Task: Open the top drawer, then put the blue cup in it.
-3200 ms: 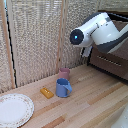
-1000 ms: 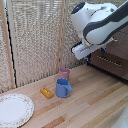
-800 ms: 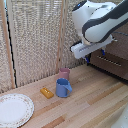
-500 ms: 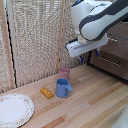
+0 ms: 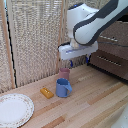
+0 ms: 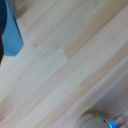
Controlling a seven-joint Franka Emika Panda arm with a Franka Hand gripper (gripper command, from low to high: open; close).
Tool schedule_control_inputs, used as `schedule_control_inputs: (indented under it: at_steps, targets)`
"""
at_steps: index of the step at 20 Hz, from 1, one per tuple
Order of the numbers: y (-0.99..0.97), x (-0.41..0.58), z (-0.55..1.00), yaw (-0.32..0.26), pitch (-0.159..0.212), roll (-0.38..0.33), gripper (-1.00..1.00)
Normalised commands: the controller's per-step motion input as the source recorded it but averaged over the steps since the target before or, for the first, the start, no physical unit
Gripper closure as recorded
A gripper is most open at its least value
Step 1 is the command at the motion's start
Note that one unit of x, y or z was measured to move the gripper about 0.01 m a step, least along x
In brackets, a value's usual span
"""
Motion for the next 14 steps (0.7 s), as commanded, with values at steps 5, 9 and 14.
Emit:
schedule_control_inputs:
  at_steps: [5,9,14]
  targets:
    - [0.29,0.412,-0.31,-0.118,0.045,0.156,-1.0]
    - [0.24,0.329,-0.34,-0.114,0.041,0.147,-1.0]
    - [0.07,0.239,-0.37,-0.103,0.058,0.132,-1.0]
